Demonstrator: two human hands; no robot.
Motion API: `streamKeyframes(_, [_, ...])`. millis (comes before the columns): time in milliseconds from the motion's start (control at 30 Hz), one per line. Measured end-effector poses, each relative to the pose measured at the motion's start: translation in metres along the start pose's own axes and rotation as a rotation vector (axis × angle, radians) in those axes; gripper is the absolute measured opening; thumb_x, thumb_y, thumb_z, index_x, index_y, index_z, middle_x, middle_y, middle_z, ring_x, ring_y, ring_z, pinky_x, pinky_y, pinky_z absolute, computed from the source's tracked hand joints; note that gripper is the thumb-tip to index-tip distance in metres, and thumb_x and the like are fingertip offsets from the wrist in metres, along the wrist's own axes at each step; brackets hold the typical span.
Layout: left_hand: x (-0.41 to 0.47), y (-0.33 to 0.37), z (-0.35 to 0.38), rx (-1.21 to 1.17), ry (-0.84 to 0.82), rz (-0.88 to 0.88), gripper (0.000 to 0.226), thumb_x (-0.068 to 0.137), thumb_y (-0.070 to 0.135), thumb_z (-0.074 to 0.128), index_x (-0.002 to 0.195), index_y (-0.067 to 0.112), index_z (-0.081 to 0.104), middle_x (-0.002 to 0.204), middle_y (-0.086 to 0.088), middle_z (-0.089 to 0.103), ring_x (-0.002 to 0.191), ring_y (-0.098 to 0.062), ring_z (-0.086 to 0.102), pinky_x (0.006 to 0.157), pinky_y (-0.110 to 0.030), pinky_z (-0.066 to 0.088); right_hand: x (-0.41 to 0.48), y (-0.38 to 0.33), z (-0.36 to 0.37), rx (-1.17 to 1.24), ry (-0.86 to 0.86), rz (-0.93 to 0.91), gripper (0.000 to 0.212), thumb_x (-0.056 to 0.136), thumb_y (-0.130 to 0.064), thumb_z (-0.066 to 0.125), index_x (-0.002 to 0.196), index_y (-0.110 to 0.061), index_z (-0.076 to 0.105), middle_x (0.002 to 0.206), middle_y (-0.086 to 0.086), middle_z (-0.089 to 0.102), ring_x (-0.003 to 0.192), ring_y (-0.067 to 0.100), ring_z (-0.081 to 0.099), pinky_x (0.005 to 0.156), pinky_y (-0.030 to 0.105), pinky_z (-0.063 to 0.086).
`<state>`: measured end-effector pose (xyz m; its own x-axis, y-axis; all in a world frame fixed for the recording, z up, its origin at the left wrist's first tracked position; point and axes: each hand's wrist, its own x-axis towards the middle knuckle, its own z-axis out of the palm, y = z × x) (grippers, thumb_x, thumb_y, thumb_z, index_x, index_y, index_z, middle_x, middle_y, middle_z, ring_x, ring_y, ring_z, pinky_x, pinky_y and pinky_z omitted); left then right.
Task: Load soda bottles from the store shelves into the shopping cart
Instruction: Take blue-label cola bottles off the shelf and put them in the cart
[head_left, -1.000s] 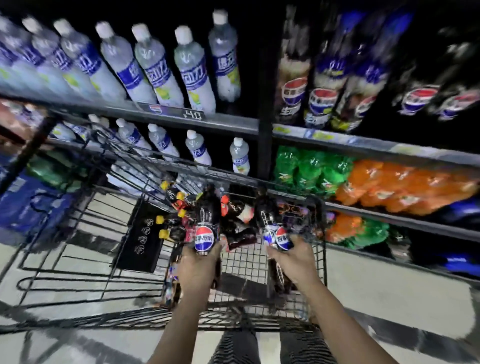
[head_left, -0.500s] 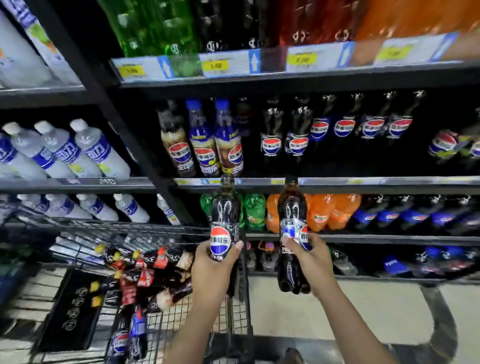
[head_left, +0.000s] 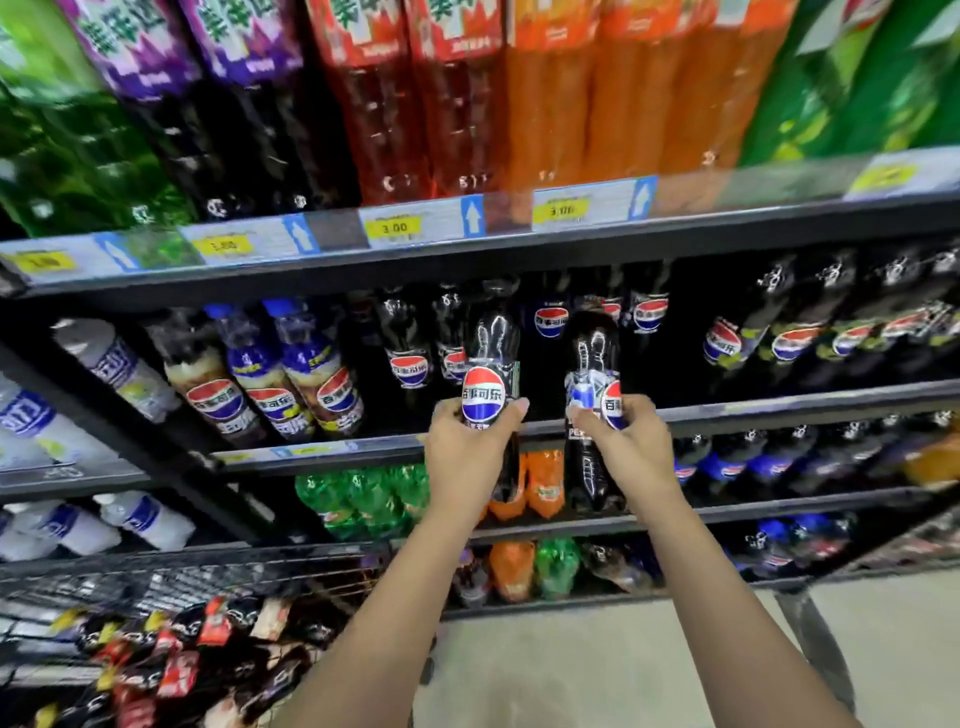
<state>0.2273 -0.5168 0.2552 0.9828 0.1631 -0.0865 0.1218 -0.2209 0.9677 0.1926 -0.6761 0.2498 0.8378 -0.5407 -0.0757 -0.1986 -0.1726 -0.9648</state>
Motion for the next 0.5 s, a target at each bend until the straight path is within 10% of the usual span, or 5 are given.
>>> streamKeyframes(500, [0.055, 0.012, 0.074, -0.033, 0.057, 0.067, 0.064, 0.068, 0.031, 0.087, 0.115, 0.017, 0.045, 0.096, 0.008, 0.061, 0.083, 0.0, 0.059, 0.062, -0.008, 0.043, 0.081, -0.013, 0.009, 0.008, 0.021, -0.151, 0.049, 0.074, -0.025, 0.08, 0.113, -0.013, 0.053, 0.092, -0.012, 0.061, 0.077, -0.006, 0.058, 0.061, 0.004, 0.044])
